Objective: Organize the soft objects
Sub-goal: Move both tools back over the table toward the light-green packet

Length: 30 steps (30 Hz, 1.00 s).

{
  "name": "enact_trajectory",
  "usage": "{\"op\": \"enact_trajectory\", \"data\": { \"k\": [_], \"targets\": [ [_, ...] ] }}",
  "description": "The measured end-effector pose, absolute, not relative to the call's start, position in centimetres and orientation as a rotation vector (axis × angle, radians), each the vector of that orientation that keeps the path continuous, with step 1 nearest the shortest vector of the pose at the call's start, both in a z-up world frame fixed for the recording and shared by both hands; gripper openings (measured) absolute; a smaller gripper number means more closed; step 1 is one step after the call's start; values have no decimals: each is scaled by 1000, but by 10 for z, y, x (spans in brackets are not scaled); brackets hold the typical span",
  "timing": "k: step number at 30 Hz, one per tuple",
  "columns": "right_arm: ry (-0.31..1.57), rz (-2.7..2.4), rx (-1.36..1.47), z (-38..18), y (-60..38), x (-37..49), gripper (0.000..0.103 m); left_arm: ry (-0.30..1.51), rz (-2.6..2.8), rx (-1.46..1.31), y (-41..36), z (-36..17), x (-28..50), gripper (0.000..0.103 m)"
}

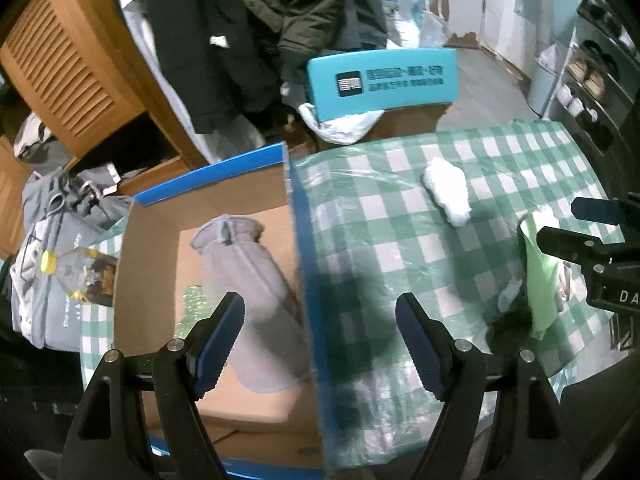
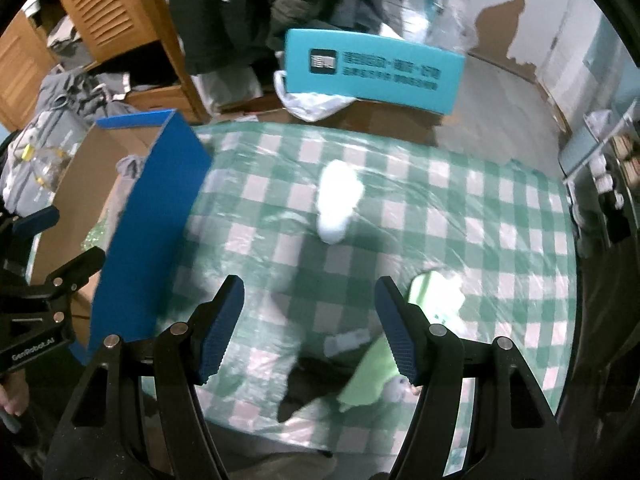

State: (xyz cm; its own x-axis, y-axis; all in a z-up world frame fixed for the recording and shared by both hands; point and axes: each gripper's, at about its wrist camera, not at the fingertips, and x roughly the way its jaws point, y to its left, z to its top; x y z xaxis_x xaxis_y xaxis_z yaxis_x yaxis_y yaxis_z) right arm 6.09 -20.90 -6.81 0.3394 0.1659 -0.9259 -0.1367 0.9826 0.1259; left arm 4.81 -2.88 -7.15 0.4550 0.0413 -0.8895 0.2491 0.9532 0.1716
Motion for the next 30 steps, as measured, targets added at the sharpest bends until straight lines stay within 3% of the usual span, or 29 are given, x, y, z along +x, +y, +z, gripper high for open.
{"op": "enact_trajectory", "data": {
  "k": [30],
  "targets": [
    [1360, 51, 217, -138, -305, 44, 67, 1194, -208, 404, -111, -123, 56, 80]
  ]
}}
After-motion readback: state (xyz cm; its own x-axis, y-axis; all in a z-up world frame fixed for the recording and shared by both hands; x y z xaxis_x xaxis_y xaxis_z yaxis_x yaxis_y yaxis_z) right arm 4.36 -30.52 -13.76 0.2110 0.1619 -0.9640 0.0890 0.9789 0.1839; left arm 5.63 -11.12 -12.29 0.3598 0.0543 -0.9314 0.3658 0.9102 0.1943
